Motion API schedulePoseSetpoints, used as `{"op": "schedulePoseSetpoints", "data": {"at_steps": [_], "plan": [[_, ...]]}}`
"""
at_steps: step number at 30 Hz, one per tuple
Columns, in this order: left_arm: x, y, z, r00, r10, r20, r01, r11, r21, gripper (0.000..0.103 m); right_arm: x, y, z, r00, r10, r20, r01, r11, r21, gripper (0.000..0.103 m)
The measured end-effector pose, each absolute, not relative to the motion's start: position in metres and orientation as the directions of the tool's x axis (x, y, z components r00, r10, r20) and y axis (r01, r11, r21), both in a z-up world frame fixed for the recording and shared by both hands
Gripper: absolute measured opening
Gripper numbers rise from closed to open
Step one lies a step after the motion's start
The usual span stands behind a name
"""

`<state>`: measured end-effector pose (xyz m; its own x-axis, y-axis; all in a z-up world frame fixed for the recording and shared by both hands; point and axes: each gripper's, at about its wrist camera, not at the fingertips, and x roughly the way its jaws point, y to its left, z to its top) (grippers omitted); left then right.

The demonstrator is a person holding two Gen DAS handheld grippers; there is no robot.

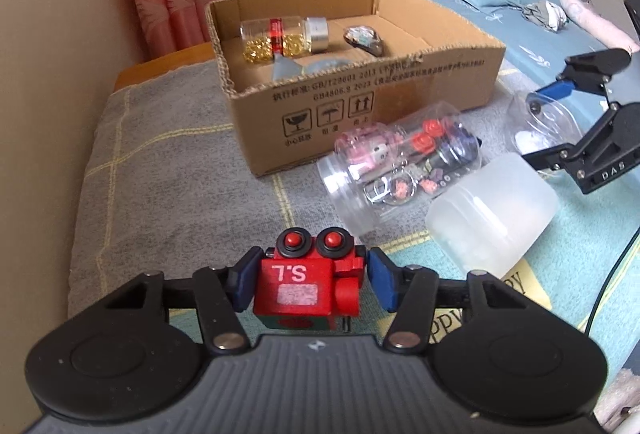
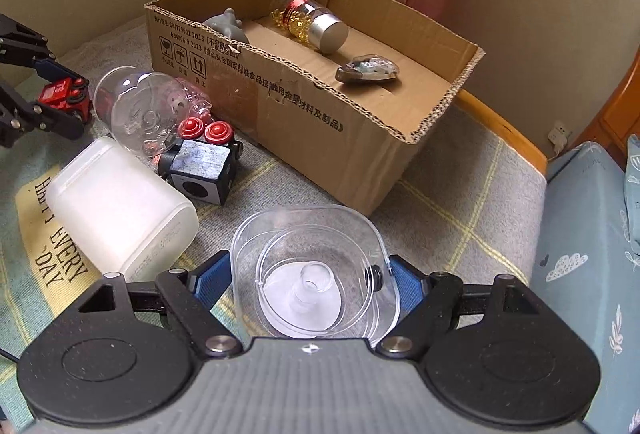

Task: Organize rigid objects
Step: 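Carry the train and clear container into the cardboard box and open both tools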

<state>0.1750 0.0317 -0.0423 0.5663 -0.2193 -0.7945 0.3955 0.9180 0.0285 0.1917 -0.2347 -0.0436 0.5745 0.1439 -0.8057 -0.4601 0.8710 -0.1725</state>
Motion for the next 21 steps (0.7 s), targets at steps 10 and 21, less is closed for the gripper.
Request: {"op": "schedulePoseSetpoints", "data": {"at_steps": [10, 21], "plan": [[0.171, 0.022, 0.005, 0.614, -0.24, -0.752, 0.422, 0.905, 0.055, 0.056, 0.174, -0.249, -0.003, 0.619, 0.158, -0.77, -0.46, 0.867, -0.192, 0.086], [0.225, -0.013, 0.053, 0.69, -0.267, -0.673, 0.48, 0.865, 0.149, 0.056, 0.189, -0.247, 0.035, 0.685, 0.162, -0.71, -0.434, 0.874, -0.218, 0.086]]}}
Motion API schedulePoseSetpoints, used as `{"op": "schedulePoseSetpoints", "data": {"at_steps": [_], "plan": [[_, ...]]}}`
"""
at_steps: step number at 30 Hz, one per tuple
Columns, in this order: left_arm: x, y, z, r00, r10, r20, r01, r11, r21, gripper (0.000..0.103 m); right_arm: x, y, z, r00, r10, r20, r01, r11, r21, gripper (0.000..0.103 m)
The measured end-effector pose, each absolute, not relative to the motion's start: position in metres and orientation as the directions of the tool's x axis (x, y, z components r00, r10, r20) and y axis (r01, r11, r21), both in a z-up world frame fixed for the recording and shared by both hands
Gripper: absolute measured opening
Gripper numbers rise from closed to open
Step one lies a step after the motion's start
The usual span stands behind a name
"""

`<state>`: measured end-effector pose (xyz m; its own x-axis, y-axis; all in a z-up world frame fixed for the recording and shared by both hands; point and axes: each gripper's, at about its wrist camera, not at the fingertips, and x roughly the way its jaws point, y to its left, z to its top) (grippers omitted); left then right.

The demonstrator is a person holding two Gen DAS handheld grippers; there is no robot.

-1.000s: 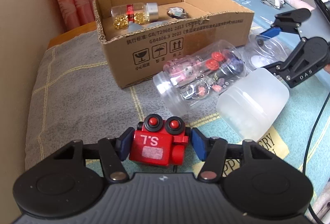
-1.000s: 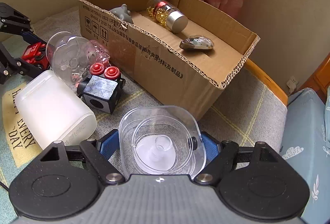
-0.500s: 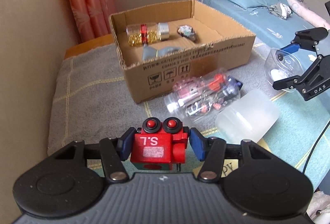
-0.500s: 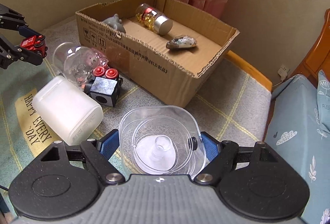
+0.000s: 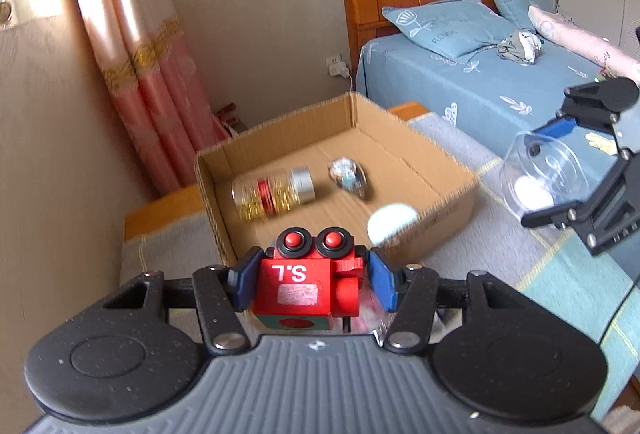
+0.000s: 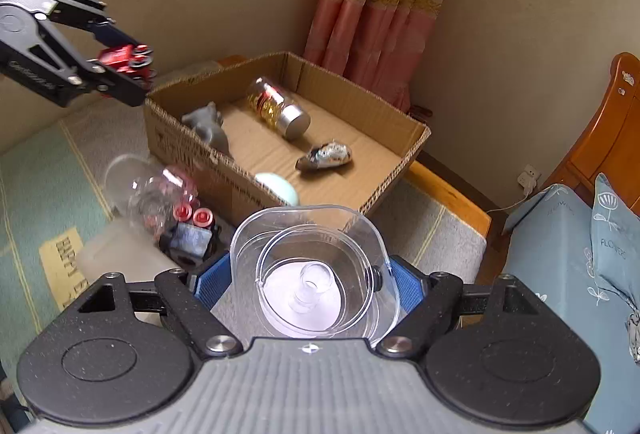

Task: Organize rigid objects
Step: 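Carry the train and clear container into the cardboard box and open both tools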

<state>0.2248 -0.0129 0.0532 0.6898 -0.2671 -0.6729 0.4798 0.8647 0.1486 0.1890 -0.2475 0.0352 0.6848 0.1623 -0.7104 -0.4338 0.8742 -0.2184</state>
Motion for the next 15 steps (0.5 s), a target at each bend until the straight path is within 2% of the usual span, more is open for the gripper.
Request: {"op": "schedulePoseSetpoints", "data": {"at_steps": [6, 14, 15], "plan": [[0.271, -0.031, 0.057, 0.685, -0.283, -0.672, 0.484, 0.865, 0.13, 0.056, 0.205, -0.241, 0.048, 0.704, 0.161, -0.692, -0.413, 0.885, -0.215, 0.086], [0.316, -0.041, 0.024, 0.656, -0.234, -0.717, 0.432, 0.896, 0.103, 0.056, 0.218, -0.231, 0.051, 0.69, 0.17, -0.704, -0.43, 0.878, -0.21, 0.086], [0.318, -0.039, 0.021, 0.656, -0.228, -0.72, 0.418, 0.903, 0.095, 0.059, 0.218, -0.229, 0.052, 0.69, 0.171, -0.703, -0.432, 0.877, -0.211, 0.086]]}}
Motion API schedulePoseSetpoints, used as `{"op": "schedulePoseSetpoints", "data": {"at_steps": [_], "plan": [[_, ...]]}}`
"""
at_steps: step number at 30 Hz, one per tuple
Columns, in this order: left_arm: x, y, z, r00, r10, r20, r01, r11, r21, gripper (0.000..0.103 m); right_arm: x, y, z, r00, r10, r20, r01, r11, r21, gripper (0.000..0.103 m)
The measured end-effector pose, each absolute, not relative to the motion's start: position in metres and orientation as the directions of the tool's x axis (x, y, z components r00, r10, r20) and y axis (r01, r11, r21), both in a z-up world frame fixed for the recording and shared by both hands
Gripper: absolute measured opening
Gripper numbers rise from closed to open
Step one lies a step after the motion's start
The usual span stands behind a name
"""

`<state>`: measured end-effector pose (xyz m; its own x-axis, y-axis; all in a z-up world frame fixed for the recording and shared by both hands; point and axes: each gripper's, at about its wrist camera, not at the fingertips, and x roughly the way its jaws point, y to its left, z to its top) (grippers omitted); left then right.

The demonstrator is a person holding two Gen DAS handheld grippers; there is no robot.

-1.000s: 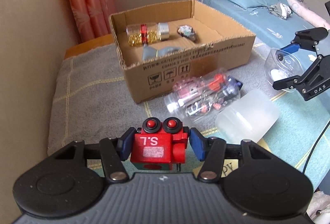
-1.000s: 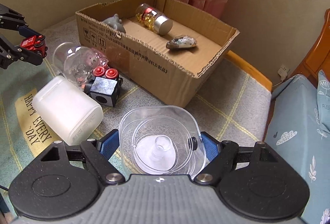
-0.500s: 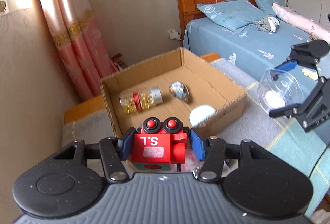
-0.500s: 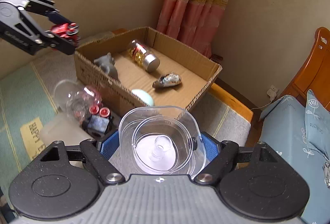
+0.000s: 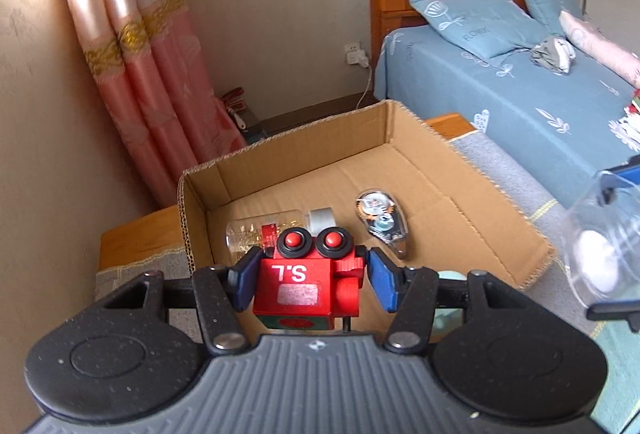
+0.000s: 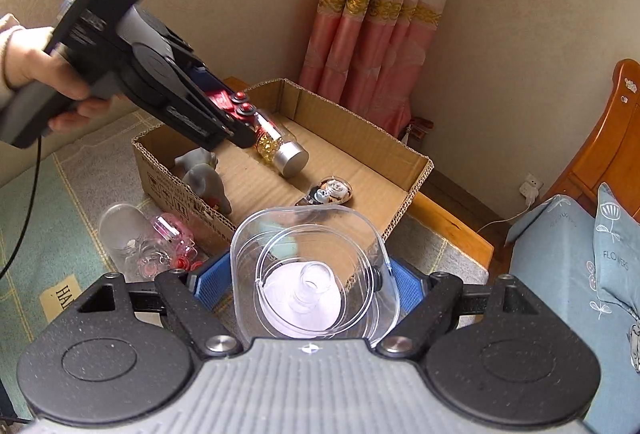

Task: Organize rigid objects
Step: 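Carry the train and clear container into the cardboard box and open both tools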

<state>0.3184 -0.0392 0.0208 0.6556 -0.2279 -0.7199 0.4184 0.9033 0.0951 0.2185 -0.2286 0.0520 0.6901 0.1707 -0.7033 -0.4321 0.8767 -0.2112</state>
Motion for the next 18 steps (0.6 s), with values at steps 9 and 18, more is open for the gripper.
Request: {"op": "schedulePoseSetpoints", "data": {"at_steps": [9, 18], "plan": [[0.291, -0.007, 0.029, 0.712, -0.232, -0.663, 0.325, 0.946, 0.018, 0.097, 0.226, -0.217, 0.057, 0.692, 0.188, -0.697, -0.454, 0.864, -0.217, 0.086], [0.228, 0.008, 0.033, 0.743, -0.148, -0.653, 0.253, 0.965, 0.07, 0.101, 0.262, -0.217, 0.051, 0.666, 0.189, -0.721, -0.418, 0.896, -0.151, 0.086]]}}
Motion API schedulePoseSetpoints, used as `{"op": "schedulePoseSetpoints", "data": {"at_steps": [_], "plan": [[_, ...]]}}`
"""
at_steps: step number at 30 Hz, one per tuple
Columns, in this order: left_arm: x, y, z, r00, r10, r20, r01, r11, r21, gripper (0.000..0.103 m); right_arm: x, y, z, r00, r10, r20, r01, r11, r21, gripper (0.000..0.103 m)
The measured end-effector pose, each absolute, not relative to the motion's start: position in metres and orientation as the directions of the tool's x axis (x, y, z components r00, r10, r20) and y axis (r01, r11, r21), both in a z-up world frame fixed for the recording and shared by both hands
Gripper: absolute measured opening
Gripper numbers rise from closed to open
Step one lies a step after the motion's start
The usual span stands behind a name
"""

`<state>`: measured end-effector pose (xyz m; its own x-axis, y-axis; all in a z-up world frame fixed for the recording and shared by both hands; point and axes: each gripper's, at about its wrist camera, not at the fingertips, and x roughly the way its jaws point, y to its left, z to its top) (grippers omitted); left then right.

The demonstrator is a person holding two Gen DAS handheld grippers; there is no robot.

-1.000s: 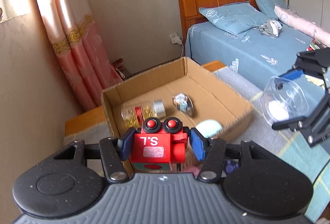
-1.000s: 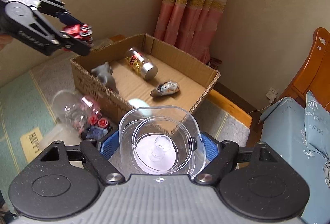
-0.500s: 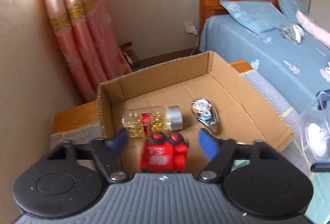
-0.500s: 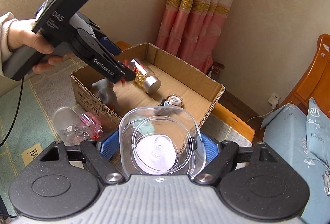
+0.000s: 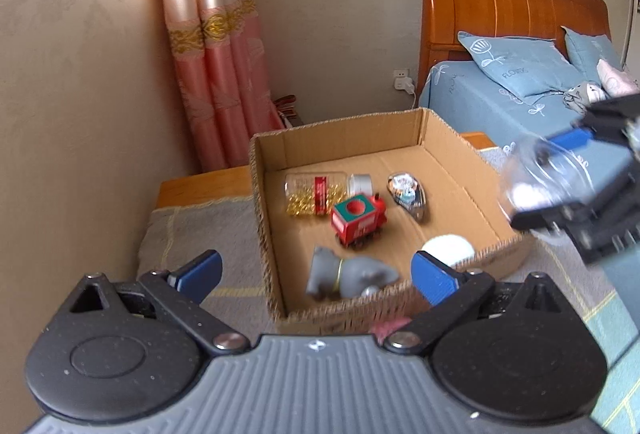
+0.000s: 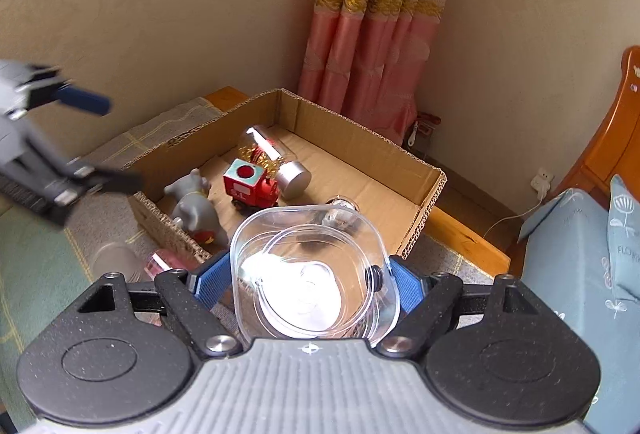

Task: Organize rigid objects
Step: 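Carry the train and clear container into the cardboard box and open both tools, then move the left tool toward the tall clear jar while the right tool approaches the white bottle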

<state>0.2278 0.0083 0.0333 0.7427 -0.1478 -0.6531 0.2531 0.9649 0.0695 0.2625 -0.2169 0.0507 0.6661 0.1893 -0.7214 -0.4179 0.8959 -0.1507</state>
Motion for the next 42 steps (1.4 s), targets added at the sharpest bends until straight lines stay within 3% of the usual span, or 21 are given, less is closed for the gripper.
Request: {"op": "schedulePoseSetpoints", "data": {"at_steps": [5, 16, 19, 20, 28, 42], "plan": [[0.198, 0.011, 0.026, 0.76, -0.085, -0.644, 0.196, 0.975, 0.103, 0.101, 0.295, -0.217, 0.043, 0.651, 0.182, -0.737, -0.395, 0.911, -0.123, 0.086], [0.187, 0.022, 0.017, 0.739, -0.092, -0.667, 0.163, 0.986, 0.045, 0.101, 0.373, -0.211, 0.02, 0.638, 0.092, -0.765, -0.302, 0.943, -0.138, 0.087], [0.188, 0.022, 0.016, 0.736, -0.087, -0.671, 0.159, 0.986, 0.046, 0.101, 0.383, -0.212, 0.019, 0.652, 0.062, -0.755, -0.267, 0.951, -0.153, 0.099], [0.188, 0.023, 0.016, 0.736, -0.087, -0.672, 0.159, 0.986, 0.046, 0.101, 0.383, -0.213, 0.019, 0.657, 0.062, -0.751, -0.261, 0.954, -0.15, 0.103], [0.185, 0.023, 0.016, 0.732, -0.099, -0.674, 0.164, 0.986, 0.033, 0.101, 0.364, -0.222, 0.032, 0.671, 0.097, -0.735, -0.248, 0.964, -0.099, 0.103], [0.163, 0.021, 0.025, 0.746, -0.117, -0.656, 0.187, 0.982, 0.038, 0.101, 0.291, -0.204, 0.053, 0.685, 0.09, -0.723, -0.269, 0.954, -0.135, 0.103]]}}
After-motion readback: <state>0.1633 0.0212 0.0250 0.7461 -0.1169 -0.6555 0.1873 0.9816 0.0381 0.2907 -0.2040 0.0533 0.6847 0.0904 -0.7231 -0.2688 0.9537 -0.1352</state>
